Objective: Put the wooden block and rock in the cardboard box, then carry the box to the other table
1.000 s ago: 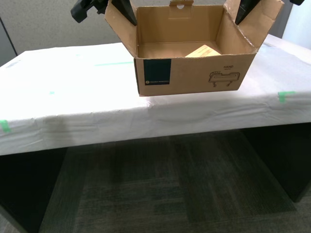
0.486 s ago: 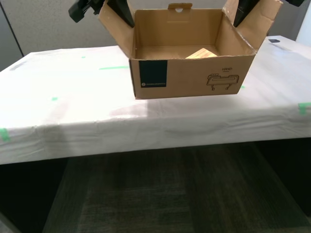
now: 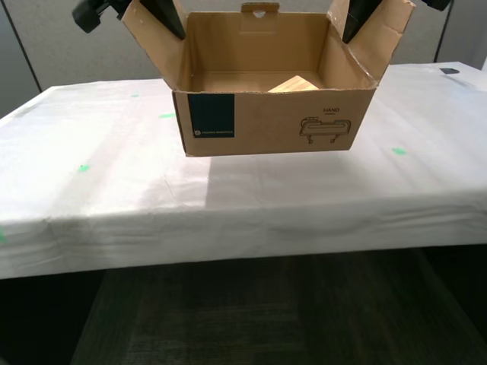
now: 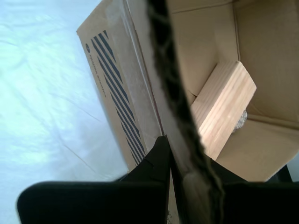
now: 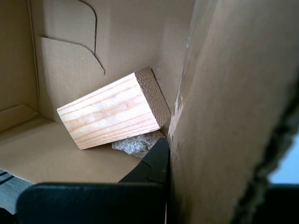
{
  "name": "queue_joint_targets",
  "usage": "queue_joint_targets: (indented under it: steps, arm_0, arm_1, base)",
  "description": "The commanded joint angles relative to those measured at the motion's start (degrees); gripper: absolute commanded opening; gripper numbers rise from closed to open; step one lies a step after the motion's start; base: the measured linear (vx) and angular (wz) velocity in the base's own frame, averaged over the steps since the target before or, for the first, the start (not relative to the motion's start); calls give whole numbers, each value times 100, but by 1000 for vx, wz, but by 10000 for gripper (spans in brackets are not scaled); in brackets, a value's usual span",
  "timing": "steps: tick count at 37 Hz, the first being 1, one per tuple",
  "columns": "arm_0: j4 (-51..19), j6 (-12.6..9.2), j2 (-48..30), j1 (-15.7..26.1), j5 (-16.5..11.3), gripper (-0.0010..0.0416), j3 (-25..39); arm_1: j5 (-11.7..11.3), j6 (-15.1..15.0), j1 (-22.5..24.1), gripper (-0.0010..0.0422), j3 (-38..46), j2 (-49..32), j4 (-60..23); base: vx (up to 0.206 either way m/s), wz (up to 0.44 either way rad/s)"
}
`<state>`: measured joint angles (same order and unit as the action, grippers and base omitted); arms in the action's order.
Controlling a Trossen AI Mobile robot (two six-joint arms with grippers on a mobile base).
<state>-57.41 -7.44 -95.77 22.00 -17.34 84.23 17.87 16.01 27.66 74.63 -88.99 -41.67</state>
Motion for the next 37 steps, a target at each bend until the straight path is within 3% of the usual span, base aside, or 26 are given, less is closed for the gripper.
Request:
queue_joint_targets:
  steps: [1,16,21,28,37]
  arm_0:
    - [50,109,4,13,-122,-1,9]
    - [337,221,4,13,-122,-1,9]
    - [341,280,4,13,-122,-1,9]
    - [376,267,4,13,-122,-1,9]
    - [728,66,-186,13,-122,-1,44]
  arm_1:
    - [35,9,0,-1,9,44,72]
    - [28,540,7,-1,9,50,195]
    - [-243,551,7,-1,9,50,210]
    - [-243,555,-33,-1,9,13,243]
    - [-240,428,-195,-1,9,-356,525]
  base:
    - [131,32]
    - [136,27]
    - [129,21]
    - [129,8]
    - [126,-6]
